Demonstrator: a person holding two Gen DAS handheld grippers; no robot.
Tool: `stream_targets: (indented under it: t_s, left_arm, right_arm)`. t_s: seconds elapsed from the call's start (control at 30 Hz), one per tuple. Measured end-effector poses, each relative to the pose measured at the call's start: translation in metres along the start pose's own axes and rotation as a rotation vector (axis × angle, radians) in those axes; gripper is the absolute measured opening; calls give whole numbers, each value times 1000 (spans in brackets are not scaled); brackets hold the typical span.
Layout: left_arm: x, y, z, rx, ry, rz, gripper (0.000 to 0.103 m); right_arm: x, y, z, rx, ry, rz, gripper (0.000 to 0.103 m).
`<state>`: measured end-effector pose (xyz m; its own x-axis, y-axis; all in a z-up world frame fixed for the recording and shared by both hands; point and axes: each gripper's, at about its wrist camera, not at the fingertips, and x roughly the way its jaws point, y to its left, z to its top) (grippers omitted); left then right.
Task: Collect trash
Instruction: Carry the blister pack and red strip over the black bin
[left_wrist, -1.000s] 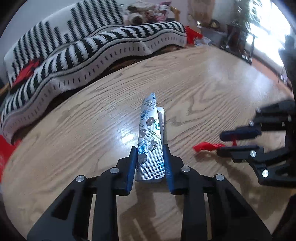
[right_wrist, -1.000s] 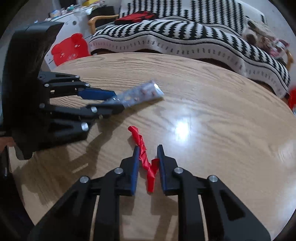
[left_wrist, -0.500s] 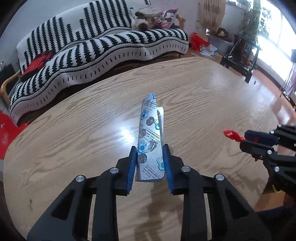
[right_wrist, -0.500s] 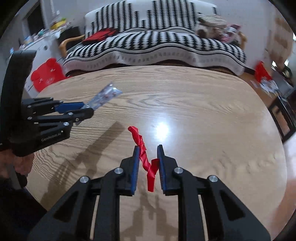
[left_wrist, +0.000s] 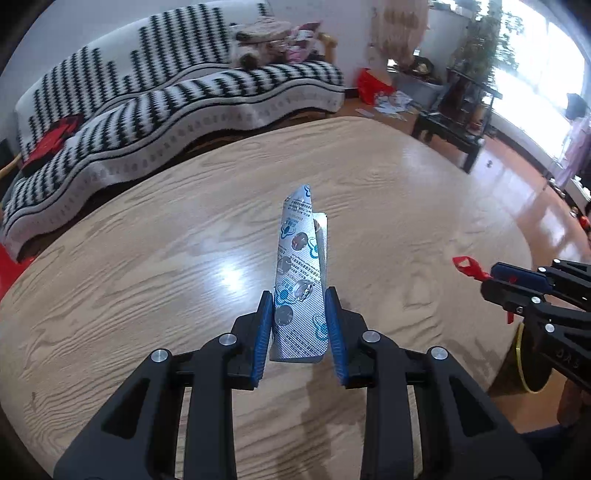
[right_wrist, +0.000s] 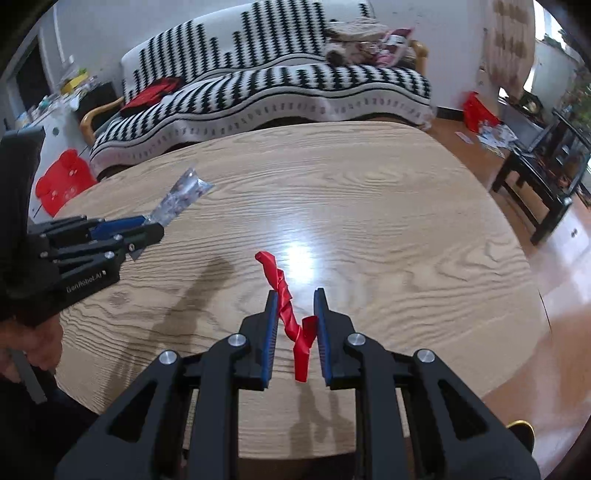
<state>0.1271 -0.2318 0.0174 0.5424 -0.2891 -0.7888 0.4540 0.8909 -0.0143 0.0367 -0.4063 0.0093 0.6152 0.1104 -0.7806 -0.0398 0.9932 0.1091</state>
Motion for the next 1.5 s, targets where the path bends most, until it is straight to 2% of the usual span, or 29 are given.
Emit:
stream_targets:
  t_s: [0.2, 0.43, 0.53, 0.63, 0.73, 0.93, 1.03, 1.2, 1.5]
  left_arm:
    - [6, -88, 10, 92, -19, -141, 28]
    - [10, -205, -2, 234, -11, -334, 28]
    - [15, -257, -16, 312, 16, -415, 28]
    - [21, -306, -35, 385, 57, -506, 28]
    - [32, -348, -53, 431, 110, -598, 28]
    - [67, -422, -88, 493, 233, -724, 28]
    - [87, -444, -102, 518, 279, -729, 28]
    - [115, -468, -120, 554, 334, -717, 28]
    - [128, -484, -123, 576, 346, -703, 28]
  right_arm:
    - [-41, -76, -24, 165, -44, -91, 20]
    - [-96, -199, -98, 483, -67, -243, 20]
    - [-117, -247, -138, 639, -70, -294, 20]
    - [-135, -281, -178, 783, -59, -361, 20]
    - [-147, -309, -218, 943, -43, -391, 20]
    - [-158, -348, -270, 1093, -3, -483, 20]
    - [-156, -359, -292, 1162, 29, -488, 20]
    - [-154, -368, -305, 1206, 56, -510, 20]
    - [-152, -378, -314, 1237, 67, -518, 20]
